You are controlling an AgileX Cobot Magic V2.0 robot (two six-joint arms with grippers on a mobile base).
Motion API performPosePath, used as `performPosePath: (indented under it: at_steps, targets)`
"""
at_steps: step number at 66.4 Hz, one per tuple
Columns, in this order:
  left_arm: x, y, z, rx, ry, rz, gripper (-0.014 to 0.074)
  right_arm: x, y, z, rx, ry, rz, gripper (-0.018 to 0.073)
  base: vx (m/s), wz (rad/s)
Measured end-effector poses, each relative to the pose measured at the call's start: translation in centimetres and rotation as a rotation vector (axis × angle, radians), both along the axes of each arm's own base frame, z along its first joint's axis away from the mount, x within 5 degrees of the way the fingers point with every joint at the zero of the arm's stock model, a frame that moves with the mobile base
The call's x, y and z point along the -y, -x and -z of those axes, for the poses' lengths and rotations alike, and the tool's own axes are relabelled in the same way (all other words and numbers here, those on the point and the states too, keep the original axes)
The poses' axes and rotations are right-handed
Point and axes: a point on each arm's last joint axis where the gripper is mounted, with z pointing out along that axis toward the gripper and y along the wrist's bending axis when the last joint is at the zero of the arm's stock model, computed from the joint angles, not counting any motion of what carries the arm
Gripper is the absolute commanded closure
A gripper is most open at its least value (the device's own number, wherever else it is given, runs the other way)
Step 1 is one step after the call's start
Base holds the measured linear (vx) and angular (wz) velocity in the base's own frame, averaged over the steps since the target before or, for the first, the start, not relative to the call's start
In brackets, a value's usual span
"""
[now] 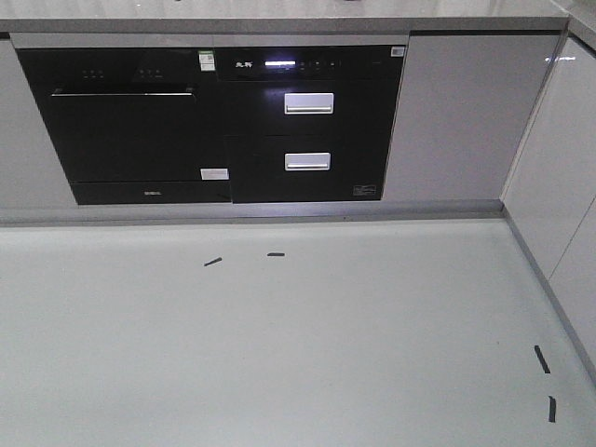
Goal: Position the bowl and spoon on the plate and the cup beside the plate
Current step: 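Continue driving forward toward the counter holding the spoon and bowl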
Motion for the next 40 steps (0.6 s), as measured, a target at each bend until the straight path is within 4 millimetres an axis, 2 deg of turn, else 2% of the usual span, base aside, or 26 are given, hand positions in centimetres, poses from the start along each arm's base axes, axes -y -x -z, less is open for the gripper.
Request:
performPosePath:
  at_steps: [40]
  targets:
    - [0.0, 0.0, 0.0, 0.0, 0.0, 0.0, 0.0603, 0.0, 0.0, 0.0, 0.0, 0.0, 0.0, 0.0562, 0.12, -0.03]
